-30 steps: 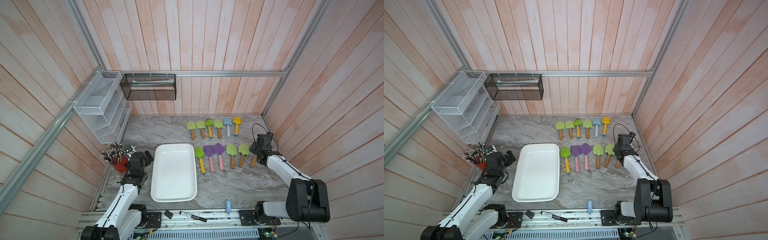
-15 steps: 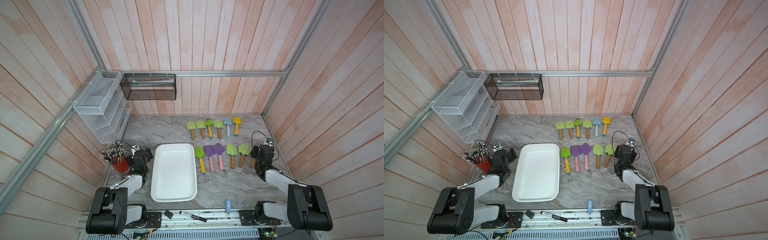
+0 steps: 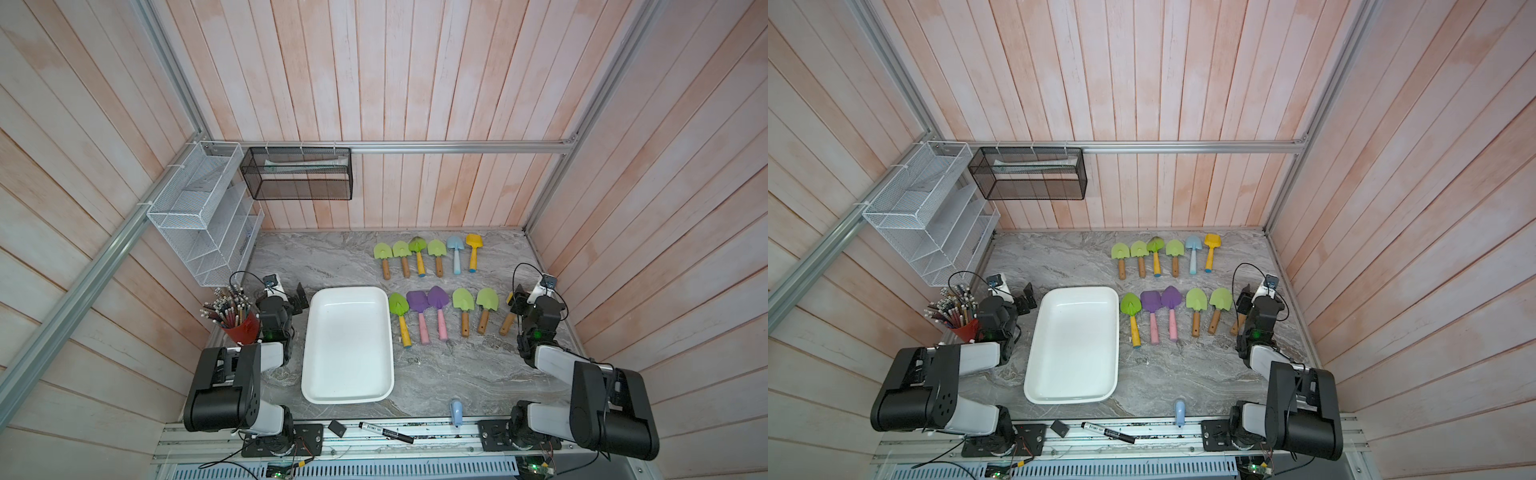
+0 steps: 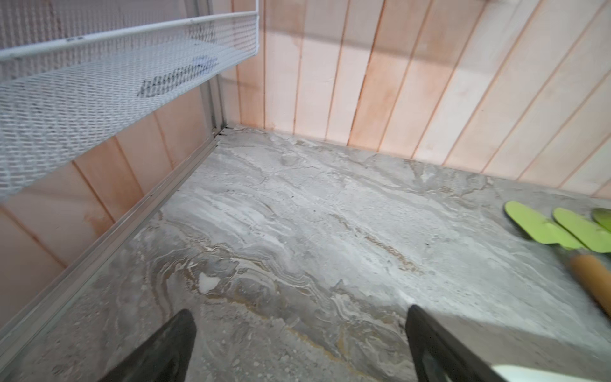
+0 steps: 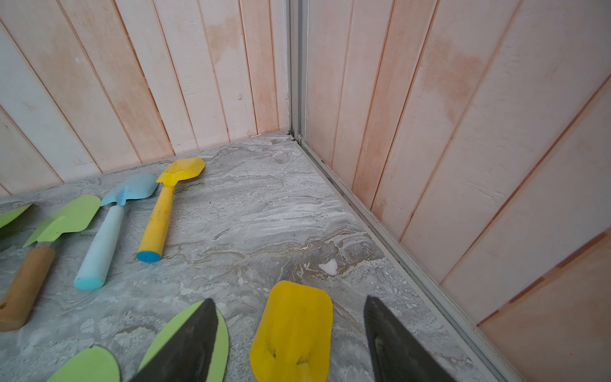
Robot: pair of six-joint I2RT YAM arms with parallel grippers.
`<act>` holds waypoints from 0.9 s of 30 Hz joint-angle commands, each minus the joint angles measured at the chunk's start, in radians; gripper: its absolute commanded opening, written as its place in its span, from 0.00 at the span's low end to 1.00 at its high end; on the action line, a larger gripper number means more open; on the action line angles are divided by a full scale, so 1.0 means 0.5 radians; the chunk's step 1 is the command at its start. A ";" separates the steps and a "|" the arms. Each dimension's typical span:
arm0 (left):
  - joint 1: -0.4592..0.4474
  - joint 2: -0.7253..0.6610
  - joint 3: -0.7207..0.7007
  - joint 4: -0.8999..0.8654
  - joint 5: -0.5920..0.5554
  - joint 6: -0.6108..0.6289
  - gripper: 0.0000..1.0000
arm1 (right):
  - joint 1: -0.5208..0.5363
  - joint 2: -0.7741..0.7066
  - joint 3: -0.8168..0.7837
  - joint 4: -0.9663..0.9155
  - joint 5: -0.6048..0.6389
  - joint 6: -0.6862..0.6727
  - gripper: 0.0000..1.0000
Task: Take the shovel out of the storage box
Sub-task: Place the shovel at the center of the board, then reset both arms
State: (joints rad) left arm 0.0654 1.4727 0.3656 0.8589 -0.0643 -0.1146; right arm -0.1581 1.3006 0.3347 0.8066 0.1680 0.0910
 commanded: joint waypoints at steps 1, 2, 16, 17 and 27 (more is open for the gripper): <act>0.006 0.090 -0.063 0.298 0.259 0.121 1.00 | -0.019 -0.002 -0.046 0.138 -0.146 -0.053 0.70; 0.007 0.085 -0.077 0.317 0.286 0.126 1.00 | -0.019 -0.010 -0.074 0.169 -0.176 -0.068 0.70; -0.002 0.086 -0.086 0.318 0.294 0.142 1.00 | 0.100 -0.008 -0.250 0.440 -0.284 -0.252 0.74; -0.002 0.085 -0.087 0.318 0.296 0.143 1.00 | 0.099 -0.013 -0.258 0.459 -0.294 -0.255 0.74; -0.010 0.110 -0.096 0.353 0.426 0.208 1.00 | 0.095 -0.009 -0.244 0.427 -0.362 -0.288 0.74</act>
State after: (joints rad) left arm 0.0631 1.5131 0.3328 1.0107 0.1123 -0.0330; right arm -0.1127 1.3048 0.2138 0.9958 0.0101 -0.0353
